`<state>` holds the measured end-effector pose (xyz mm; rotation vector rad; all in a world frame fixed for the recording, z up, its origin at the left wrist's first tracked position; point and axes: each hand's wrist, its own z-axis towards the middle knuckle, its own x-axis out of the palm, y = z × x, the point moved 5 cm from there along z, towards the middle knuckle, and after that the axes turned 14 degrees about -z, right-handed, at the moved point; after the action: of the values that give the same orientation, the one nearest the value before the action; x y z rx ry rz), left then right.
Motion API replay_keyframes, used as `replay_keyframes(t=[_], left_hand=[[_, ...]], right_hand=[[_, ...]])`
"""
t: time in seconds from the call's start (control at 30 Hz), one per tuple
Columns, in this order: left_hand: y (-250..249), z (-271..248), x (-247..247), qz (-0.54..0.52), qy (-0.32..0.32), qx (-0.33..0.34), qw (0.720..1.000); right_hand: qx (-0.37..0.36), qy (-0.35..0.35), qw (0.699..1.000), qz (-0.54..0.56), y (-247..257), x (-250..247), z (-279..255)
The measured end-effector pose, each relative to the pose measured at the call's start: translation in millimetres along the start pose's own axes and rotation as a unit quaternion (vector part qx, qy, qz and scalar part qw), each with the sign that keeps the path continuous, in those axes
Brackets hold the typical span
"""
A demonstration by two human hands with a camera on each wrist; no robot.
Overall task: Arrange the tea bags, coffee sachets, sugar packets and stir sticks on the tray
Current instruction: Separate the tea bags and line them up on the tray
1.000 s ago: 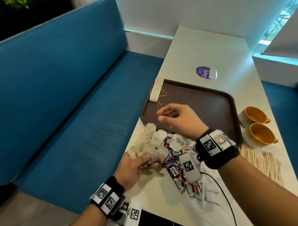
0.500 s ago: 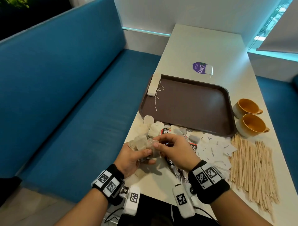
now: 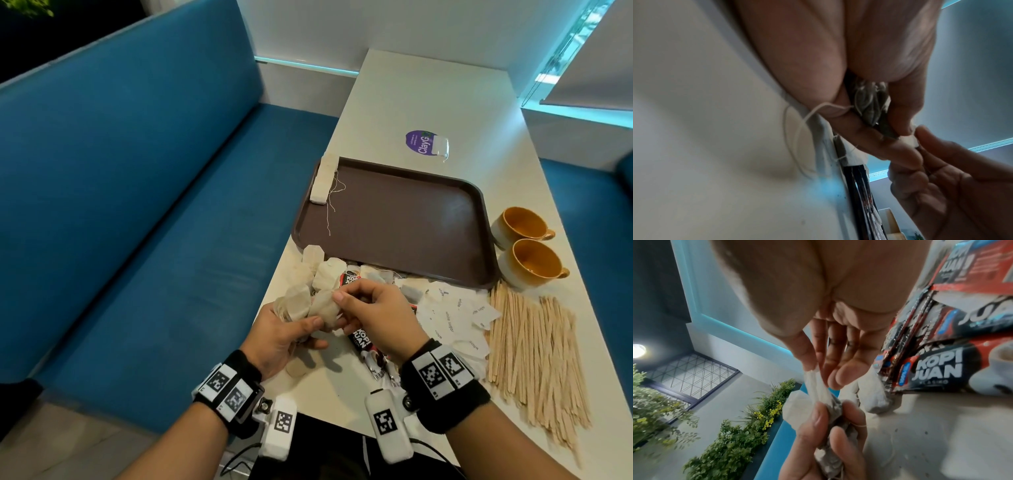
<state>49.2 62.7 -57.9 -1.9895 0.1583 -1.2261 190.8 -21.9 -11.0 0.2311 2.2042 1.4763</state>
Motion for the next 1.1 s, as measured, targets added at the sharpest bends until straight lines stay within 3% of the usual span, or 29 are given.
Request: replay_keyframes(t=[0.2,0.37,0.6,0.77,0.87,1.0,1.1], left_hand=[[1.6,3.8,-8.6,-0.008,-0.032,0.002,0.999],[1.8,6.8,-9.8,-0.048,-0.049,-0.005,0.998],[1.9,10.3,-12.3,-0.075,-0.056,-0.024,0.995],[1.3,10.9,-12.0,-0.082,-0.053,-0.033,0.995],[1.1,10.9,-12.1,-0.09,-0.056,-0.042,0.994],[1.4,11.4,-11.6,-0.082,-0.064,-0.049,0.993],[1.0,11.2,-10.1,-0.089,-0.064,-0.054,0.993]], right_hand=[[0.024,0.0,0.999,0.046,0.0,-2.8,7.9],[-0.027,-0.05,0.998,0.018,27.8,-29.2,31.2],[-0.071,-0.111,0.991,-0.03,79.0,-77.1,113.4],[-0.048,-0.135,0.982,-0.126,74.2,-81.6,192.3],[-0.019,-0.098,0.981,-0.166,65.6,-66.9,224.8],[0.008,0.027,0.98,-0.197,63.8,-33.7,239.8],[0.017,0.001,0.971,-0.24,62.9,-27.6,251.9]])
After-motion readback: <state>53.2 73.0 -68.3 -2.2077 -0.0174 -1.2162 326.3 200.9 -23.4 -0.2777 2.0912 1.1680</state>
